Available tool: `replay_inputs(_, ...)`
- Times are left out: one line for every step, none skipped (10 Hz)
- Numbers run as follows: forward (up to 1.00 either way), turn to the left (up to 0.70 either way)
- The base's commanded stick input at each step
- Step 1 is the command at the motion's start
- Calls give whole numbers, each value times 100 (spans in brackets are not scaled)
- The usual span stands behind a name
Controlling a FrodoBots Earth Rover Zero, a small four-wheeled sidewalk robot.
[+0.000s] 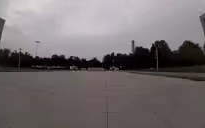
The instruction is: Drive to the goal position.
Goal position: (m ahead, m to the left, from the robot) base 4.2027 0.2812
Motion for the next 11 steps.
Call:
replay_inputs(70,1)
replay_inputs(70,1)
replay_inputs(70,1)
replay_inputs(70,1)
replay_inputs(70,1)
replay_inputs(70,1)
replay_inputs(70,1)
replay_inputs(70,1)
replay_inputs(70,1)
replay_inputs(70,1)
replay_inputs(70,1)
